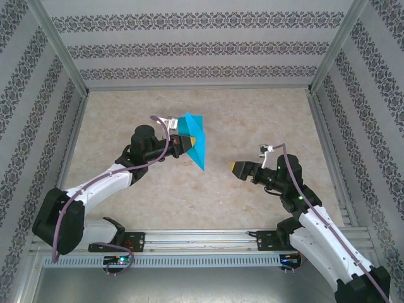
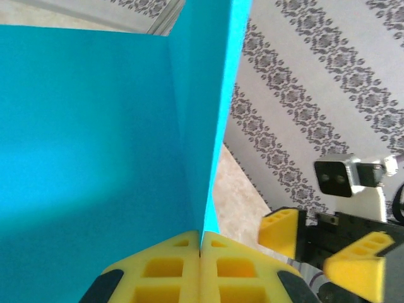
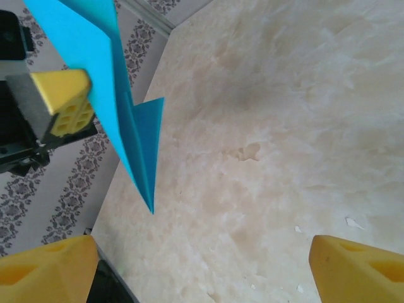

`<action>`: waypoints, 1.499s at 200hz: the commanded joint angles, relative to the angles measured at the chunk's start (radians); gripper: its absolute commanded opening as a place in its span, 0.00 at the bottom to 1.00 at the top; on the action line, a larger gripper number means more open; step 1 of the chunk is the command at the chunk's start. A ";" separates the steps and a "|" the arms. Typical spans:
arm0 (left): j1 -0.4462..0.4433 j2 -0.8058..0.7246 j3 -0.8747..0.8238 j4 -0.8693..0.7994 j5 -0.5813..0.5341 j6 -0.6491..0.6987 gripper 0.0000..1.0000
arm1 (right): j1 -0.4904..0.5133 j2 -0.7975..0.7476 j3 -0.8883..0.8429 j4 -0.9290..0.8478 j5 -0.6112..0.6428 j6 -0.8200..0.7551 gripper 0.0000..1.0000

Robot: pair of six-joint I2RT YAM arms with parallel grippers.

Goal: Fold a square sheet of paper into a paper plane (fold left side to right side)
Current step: Turn over the paper at the center of the table.

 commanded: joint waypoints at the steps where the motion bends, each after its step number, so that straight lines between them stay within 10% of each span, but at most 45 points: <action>1: 0.015 0.040 0.005 0.053 0.045 -0.015 0.00 | -0.020 -0.052 -0.021 -0.086 0.006 -0.003 0.93; 73: 0.014 0.100 0.007 0.106 0.125 -0.107 0.00 | -0.031 -0.071 -0.028 -0.115 -0.057 -0.031 0.98; 213: -0.051 0.160 -0.029 0.521 0.306 -0.391 0.00 | 0.078 0.238 -0.061 0.589 -0.230 0.149 0.98; 300: -0.098 0.180 -0.014 0.498 0.293 -0.377 0.00 | 0.181 0.336 -0.013 0.648 -0.145 0.158 0.76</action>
